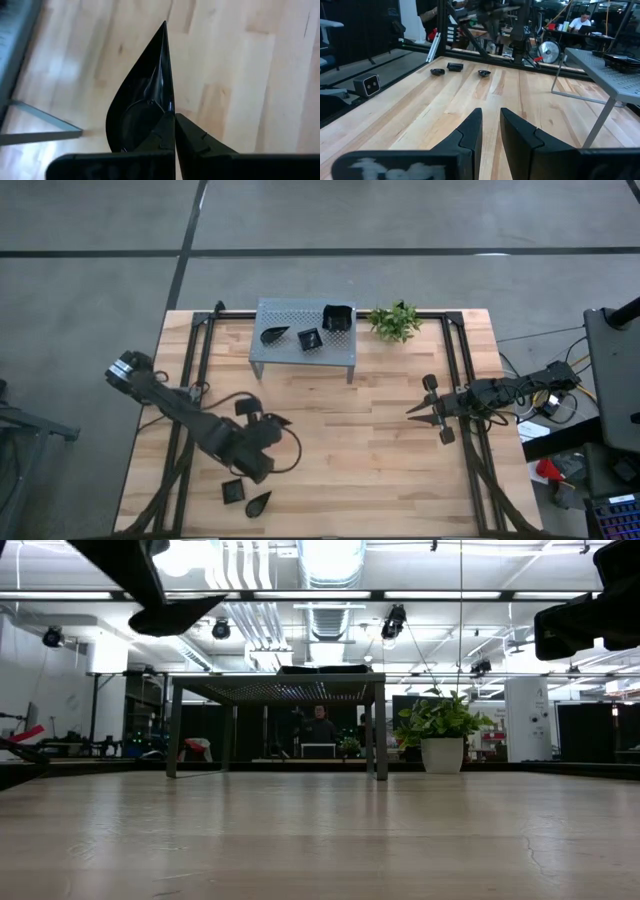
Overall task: Pick & Place Mini shaped plates
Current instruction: Stack the black drop-shaped plate on top of the black drop-shaped plate on the shelf, then stack the black drop-shaped plate on top of the black drop-shaped plates on the shelf
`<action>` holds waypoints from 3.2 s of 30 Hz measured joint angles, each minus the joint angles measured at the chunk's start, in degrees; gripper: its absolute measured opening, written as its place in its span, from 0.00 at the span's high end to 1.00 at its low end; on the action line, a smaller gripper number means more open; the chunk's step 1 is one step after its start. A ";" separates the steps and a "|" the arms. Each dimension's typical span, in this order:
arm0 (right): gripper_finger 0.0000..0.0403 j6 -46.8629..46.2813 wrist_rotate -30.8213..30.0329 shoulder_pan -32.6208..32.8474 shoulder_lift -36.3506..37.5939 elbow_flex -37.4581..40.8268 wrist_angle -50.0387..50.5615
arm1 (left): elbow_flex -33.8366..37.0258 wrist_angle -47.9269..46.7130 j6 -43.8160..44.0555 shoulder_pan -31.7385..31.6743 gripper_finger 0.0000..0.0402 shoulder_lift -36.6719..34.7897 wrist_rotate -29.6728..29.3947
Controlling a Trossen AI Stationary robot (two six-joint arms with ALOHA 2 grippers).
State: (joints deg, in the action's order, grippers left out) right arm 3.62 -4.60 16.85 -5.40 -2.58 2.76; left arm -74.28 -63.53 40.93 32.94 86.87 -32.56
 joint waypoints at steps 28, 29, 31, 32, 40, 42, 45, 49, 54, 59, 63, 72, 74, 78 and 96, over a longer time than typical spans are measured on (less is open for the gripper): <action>0.84 0.00 0.00 0.01 -0.01 -0.01 0.00 | 0.06 9.61 -32.36 -42.28 1.00 -8.29 -0.44; 0.84 -0.01 0.01 0.01 0.00 -0.01 -0.01 | 0.06 9.92 -33.09 -44.08 1.00 -8.29 2.18; 0.84 0.00 0.02 -0.01 -0.01 -0.01 0.00 | 0.34 10.07 -34.71 -47.38 1.00 -8.29 5.74; 0.84 0.00 0.01 -0.01 0.00 0.01 0.00 | 0.48 10.12 -34.89 -48.70 1.00 -8.29 6.16; 0.84 0.00 0.00 0.01 0.01 0.01 0.00 | 2.34 16.39 -34.99 -54.32 1.00 -8.53 11.44; 0.84 0.00 0.00 -0.01 0.01 0.01 0.00 | 3.25 18.89 -35.04 -54.13 1.00 -8.55 13.03; 0.84 0.00 0.00 0.00 0.01 -0.01 -0.01 | 3.87 18.77 -34.44 -54.22 1.00 -8.42 13.40; 0.84 0.00 0.00 0.01 -0.01 0.00 0.00 | 4.24 17.36 -34.04 -54.20 1.00 -8.42 12.50; 0.84 0.00 0.00 -0.01 -0.01 -0.01 -0.01 | 4.30 16.89 -33.95 -53.87 1.00 -8.42 12.09; 0.84 0.00 0.01 0.00 -0.01 0.00 0.00 | 4.30 15.32 -33.53 -53.82 1.00 -8.42 11.94; 0.84 0.00 0.00 -0.01 -0.01 -0.01 0.00 | 4.30 13.85 -33.34 -53.82 1.00 -8.40 11.94; 0.84 0.00 0.00 -0.01 0.01 -0.01 0.00 | 4.30 13.66 -33.01 -53.66 1.00 -8.40 10.55; 0.84 0.00 0.01 -0.01 -0.01 -0.01 0.00 | 4.30 13.75 -33.12 -53.56 1.00 -8.39 9.42; 0.84 0.00 0.00 0.00 0.00 0.00 0.00 | 4.30 14.12 -33.38 -53.54 1.00 -8.37 9.08; 0.84 -0.01 0.01 -0.01 -0.01 -0.01 0.00 | 4.30 15.06 -32.81 -53.00 0.80 -8.37 9.79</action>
State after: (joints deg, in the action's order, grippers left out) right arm 3.60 -4.59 16.84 -5.41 -2.59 2.76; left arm -69.97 -48.47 8.12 -20.06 78.50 -22.77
